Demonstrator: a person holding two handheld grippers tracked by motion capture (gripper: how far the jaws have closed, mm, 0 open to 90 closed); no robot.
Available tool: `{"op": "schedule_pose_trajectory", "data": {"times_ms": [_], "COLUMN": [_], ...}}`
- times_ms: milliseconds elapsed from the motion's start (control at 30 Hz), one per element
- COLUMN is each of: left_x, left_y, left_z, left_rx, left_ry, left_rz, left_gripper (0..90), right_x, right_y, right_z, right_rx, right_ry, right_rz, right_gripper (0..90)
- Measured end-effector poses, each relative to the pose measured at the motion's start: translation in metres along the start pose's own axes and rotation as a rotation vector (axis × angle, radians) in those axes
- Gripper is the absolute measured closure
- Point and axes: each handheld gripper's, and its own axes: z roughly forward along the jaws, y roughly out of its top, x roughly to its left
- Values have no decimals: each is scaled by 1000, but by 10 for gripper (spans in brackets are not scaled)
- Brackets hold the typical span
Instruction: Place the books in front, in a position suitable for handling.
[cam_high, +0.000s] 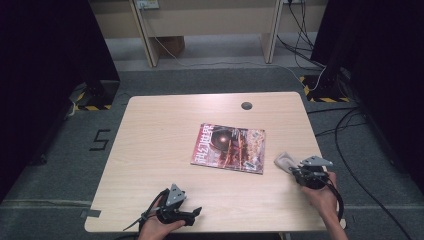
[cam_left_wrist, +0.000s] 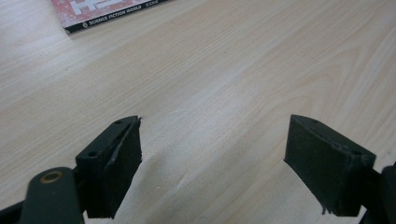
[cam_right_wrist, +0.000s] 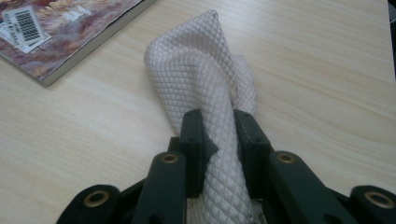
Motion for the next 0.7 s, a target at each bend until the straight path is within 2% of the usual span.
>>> {"op": "schedule_pose_trajectory", "data": {"times_ms": [300,433,500,533,633,700], "left_x": [-1,0,-1,-1,-1,-1], "left_y": [0,0,0,0,0,0], "left_z": [0,0,0,0,0,0], "left_rx": [1,2,4,4,2,5], "left_ry": [-1,1,1,2,2,1], "left_rz": [2,3,6,8,7,11], "left_gripper": [181,181,181,181,182,182], "right_x": [-3,-4,-3,0,3,7], "right_y": [9,10,12,15,18,21], "right_z": [12,13,10,7,4,0], "right_rx": [1,-13,-28,-53,-81,-111], "right_ry": [-15,-17,-28,-52,-93,-89], "right_rz": [16,30,40,41,25,26], "right_gripper": [727,640,572,503,466,436]}}
